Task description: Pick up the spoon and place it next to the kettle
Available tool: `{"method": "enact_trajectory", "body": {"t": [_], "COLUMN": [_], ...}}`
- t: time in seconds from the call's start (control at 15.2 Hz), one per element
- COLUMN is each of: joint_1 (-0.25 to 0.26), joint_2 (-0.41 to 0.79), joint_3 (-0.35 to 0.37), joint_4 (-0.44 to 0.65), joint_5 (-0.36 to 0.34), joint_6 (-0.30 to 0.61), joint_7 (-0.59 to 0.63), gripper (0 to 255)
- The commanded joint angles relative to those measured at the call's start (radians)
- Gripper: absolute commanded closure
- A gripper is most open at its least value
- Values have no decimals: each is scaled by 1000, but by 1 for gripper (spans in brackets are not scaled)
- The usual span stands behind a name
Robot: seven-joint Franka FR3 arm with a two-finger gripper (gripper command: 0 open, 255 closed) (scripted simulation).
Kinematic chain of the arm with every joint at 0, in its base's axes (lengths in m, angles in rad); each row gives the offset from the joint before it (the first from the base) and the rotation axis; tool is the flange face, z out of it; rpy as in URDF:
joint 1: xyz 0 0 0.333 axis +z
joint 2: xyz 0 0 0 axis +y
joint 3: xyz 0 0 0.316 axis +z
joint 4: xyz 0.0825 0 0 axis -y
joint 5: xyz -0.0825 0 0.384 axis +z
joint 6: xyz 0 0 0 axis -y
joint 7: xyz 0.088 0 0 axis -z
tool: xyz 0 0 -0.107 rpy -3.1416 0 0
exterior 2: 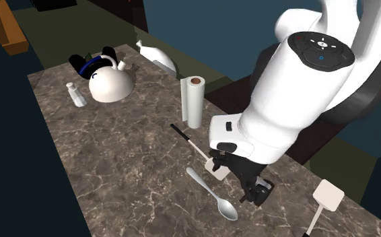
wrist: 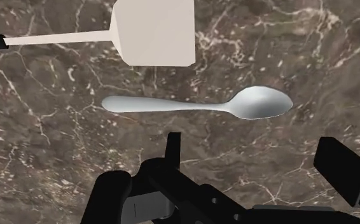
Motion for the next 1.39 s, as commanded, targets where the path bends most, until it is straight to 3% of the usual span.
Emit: {"method": "enact_trajectory", "body": {"t": [0.0, 0.2, 0.73, 1.25, 1.32], "joint_1": [20, 62, 98, 98, 98], "joint_2": [83, 200, 313, 313, 313], "joint_3": [-3, -25, -76, -77, -77], "joint_4": [44, 116, 155, 155, 155], "joint_5": [-61, -141, -210, -210, -210], "joint_6": [35, 75, 147, 147, 147], "joint_7": [53, 118, 170, 170, 170], "gripper": [0, 0, 0, 0, 255]}}
